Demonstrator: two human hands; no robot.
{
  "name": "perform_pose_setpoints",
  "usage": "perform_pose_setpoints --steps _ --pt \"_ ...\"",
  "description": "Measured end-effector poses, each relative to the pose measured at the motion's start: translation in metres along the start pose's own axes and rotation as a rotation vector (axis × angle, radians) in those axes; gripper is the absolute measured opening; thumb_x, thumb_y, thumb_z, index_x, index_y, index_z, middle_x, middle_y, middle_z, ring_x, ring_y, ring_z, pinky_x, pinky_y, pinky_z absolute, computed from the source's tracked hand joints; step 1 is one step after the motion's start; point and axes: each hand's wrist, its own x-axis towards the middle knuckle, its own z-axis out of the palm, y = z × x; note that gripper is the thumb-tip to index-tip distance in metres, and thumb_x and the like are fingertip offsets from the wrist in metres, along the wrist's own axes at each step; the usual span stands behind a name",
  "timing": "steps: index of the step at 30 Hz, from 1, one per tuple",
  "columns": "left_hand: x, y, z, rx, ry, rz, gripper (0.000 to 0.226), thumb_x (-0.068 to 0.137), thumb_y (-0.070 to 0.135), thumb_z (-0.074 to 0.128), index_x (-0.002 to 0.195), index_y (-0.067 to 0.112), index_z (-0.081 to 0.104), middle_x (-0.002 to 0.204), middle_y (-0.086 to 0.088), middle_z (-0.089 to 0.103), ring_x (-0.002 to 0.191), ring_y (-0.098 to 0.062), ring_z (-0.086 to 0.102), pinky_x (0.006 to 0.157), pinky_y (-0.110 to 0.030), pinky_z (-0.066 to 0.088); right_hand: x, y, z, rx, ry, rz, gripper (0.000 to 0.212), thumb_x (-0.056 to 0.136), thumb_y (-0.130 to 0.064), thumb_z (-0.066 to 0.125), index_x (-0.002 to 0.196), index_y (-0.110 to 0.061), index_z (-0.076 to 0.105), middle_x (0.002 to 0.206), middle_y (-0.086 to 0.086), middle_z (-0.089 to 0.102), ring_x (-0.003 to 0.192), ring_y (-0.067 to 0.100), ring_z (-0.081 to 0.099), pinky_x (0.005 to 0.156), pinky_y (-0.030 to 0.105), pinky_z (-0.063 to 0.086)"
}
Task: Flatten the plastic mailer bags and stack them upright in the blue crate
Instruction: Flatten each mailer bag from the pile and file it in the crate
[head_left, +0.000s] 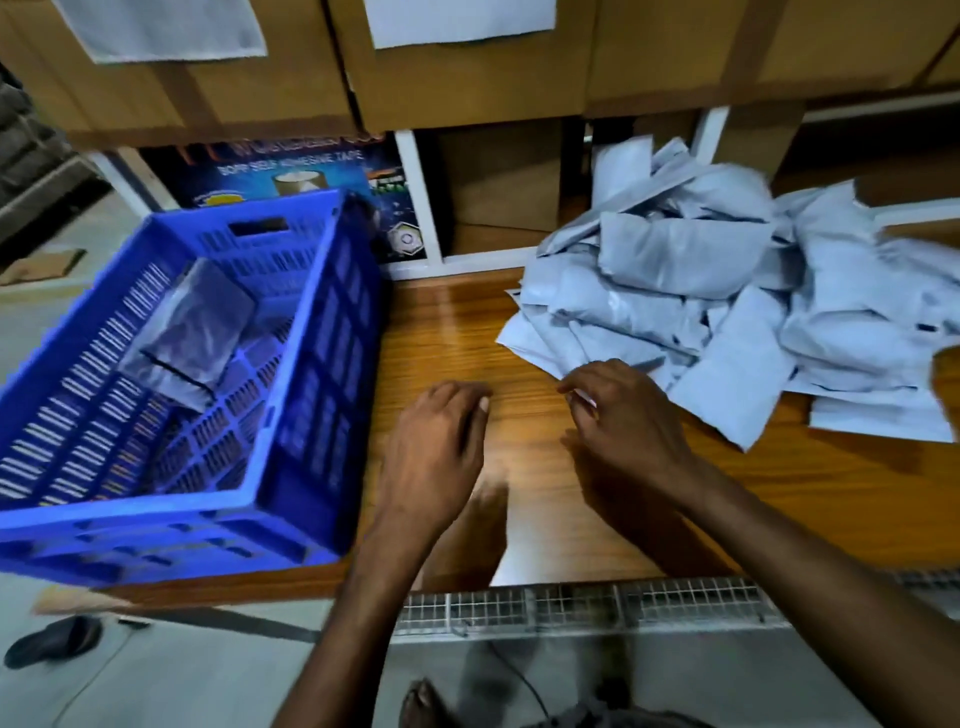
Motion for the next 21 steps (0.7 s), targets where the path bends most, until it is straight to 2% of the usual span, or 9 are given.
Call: perform_pose_setpoints --steps 2,4,6,8,9,12,15,18,21 --pt "-0.007 0.003 0.04 -0.038 -0.082 -0.059 0.026 0.106 0.025 0.05 0.119 0.017 0.07 0.12 0.0 0.07 0.11 -0.022 0.062 0.092 -0.033 0.047 -0.002 0.029 -0.005 -0.012 0.022 0.041 0.021 0.085 -0.011 0.069 0.103 -0.02 0.074 0.104 -0.001 0.073 0.1 0.022 0.063 0.085 0.03 0.042" --pt "-0.017 0.004 0.076 -0.031 -0.18 -0.118 0.034 0.107 0.031 0.045 0.132 0.017 0.064 0.137 0.0 0.064 0.126 -0.021 0.057 0.104 -0.03 0.042 0.005 0.053 -0.01 -0.016 0.07 0.066 0.027 0.084 -0.011 0.067 0.109 -0.017 0.073 0.11 0.003 0.071 0.106 0.026 0.062 0.091 0.034 0.043" --pt "-0.031 0.003 0.105 0.065 -0.288 -0.138 0.052 0.109 0.044 0.034 0.153 0.02 0.045 0.162 0.002 0.04 0.15 -0.022 0.033 0.119 -0.034 0.028 0.021 0.073 -0.016 -0.06 0.1 0.097 0.037 0.084 -0.01 0.065 0.121 -0.014 0.067 0.123 0.008 0.066 0.115 0.03 0.058 0.097 0.041 0.045" --pt "-0.04 0.001 0.122 0.144 -0.335 -0.176 0.061 0.11 0.054 0.022 0.163 0.026 0.024 0.171 0.009 0.014 0.158 -0.016 0.007 0.126 -0.036 0.015 0.045 0.094 -0.022 -0.136 0.075 0.151 0.054 0.083 -0.007 0.063 0.136 -0.012 0.055 0.14 0.011 0.055 0.126 0.034 0.049 0.102 0.046 0.042" --pt "-0.042 0.0 0.125 0.163 -0.335 -0.192 0.062 0.109 0.057 0.019 0.164 0.028 0.019 0.171 0.011 0.009 0.159 -0.013 0.001 0.126 -0.035 0.013 0.058 0.104 -0.025 -0.173 0.042 0.177 0.064 0.08 -0.005 0.063 0.143 -0.01 0.048 0.148 0.013 0.047 0.133 0.035 0.043 0.105 0.049 0.039" --pt "-0.04 0.001 0.124 0.188 -0.302 -0.2 0.061 0.108 0.056 0.024 0.163 0.029 0.025 0.17 0.012 0.015 0.158 -0.011 0.006 0.124 -0.033 0.013 0.092 0.13 -0.028 -0.27 -0.053 0.196 0.091 0.074 -0.001 0.065 0.156 -0.007 0.028 0.163 0.018 0.025 0.147 0.039 0.026 0.113 0.055 0.027" --pt "-0.039 0.001 0.124 0.189 -0.283 -0.202 0.06 0.107 0.056 0.028 0.161 0.029 0.03 0.169 0.013 0.019 0.157 -0.01 0.009 0.123 -0.03 0.013 0.117 0.148 -0.028 -0.398 -0.155 0.227 0.105 0.073 -0.005 0.071 0.16 -0.011 0.014 0.166 0.016 0.016 0.15 0.036 0.019 0.118 0.056 0.018" --pt "-0.039 -0.001 0.125 0.18 -0.279 -0.209 0.06 0.107 0.056 0.03 0.16 0.03 0.033 0.168 0.014 0.02 0.157 -0.009 0.01 0.123 -0.029 0.013 0.131 0.154 -0.028 -0.523 -0.211 0.213 0.109 0.068 -0.012 0.078 0.159 -0.011 0.017 0.157 0.016 0.031 0.138 0.037 0.032 0.112 0.056 0.025" --pt "-0.039 -0.002 0.126 0.166 -0.279 -0.215 0.06 0.106 0.056 0.031 0.16 0.03 0.033 0.168 0.015 0.021 0.157 -0.009 0.01 0.124 -0.032 0.017 0.134 0.151 -0.031 -0.608 -0.172 0.19 0.101 0.063 -0.013 0.079 0.152 -0.01 0.03 0.135 0.016 0.048 0.122 0.037 0.043 0.102 0.053 0.03"
